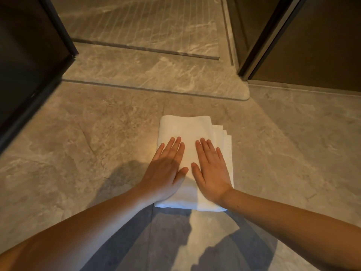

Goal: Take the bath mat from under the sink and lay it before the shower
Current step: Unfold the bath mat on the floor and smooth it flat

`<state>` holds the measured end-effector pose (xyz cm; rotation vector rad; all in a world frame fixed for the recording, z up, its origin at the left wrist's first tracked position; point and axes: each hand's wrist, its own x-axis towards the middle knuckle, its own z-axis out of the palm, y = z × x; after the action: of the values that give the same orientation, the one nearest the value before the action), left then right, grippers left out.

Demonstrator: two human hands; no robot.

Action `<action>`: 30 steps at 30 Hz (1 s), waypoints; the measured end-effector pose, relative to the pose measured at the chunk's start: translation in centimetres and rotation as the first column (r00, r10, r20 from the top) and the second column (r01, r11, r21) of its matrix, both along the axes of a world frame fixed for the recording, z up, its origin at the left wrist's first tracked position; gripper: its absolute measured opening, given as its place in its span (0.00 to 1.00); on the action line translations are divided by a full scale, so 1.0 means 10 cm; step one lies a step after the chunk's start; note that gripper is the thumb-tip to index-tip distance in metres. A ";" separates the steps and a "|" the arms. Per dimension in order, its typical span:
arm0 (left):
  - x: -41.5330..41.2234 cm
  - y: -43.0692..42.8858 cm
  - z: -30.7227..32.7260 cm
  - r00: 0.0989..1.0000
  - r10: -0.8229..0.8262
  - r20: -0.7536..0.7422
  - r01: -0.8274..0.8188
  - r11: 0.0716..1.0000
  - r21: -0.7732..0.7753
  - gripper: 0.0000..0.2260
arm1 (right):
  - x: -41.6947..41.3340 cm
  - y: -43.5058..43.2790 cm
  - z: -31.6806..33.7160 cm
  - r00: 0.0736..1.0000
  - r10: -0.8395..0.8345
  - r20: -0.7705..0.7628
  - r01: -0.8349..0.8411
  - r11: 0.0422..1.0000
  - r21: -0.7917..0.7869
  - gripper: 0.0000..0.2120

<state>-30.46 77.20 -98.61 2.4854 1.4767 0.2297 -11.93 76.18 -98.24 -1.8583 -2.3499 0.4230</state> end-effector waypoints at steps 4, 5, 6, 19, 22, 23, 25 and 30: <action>0.02 -0.01 0.02 1.000 0.006 -0.004 -0.006 1.000 0.000 0.30 | 0.00 0.00 0.01 1.000 0.002 0.001 -0.002 1.000 -0.003 0.31; 0.02 -0.01 0.02 1.000 0.009 -0.005 -0.009 1.000 0.001 0.30 | 0.01 0.01 0.01 1.000 0.002 -0.002 -0.002 1.000 -0.003 0.31; 0.01 0.00 0.01 1.000 0.006 -0.016 -0.006 1.000 0.001 0.30 | 0.01 0.01 0.01 1.000 0.004 -0.006 -0.004 1.000 -0.005 0.32; 0.20 -0.58 0.27 0.979 -0.202 -0.029 0.202 0.979 0.016 0.36 | 0.59 0.04 0.33 0.896 -0.241 -0.374 0.238 0.970 -0.057 0.23; 0.24 -0.57 0.19 0.956 -0.270 -0.117 0.270 0.963 -0.012 0.40 | 0.73 -0.10 0.29 0.949 -0.146 -0.281 0.121 0.987 -0.103 0.24; 0.24 -0.54 0.18 0.950 -0.280 -0.137 0.282 0.959 -0.008 0.40 | 0.75 -0.14 0.27 0.967 -0.086 -0.238 0.058 0.991 -0.121 0.25; 0.24 -0.50 0.16 0.953 -0.272 -0.132 0.276 0.961 0.009 0.37 | 0.77 -0.20 0.22 0.986 -0.012 -0.167 -0.018 0.985 -0.174 0.26; 0.22 -0.49 0.14 0.967 -0.252 -0.025 0.253 0.968 0.005 0.29 | 0.77 -0.21 0.11 0.997 -0.011 -0.075 -0.008 0.970 -0.243 0.28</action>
<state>-28.25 72.25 -97.24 2.6580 1.1519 0.1589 -4.22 74.10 -97.13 -1.9034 -2.3354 0.7998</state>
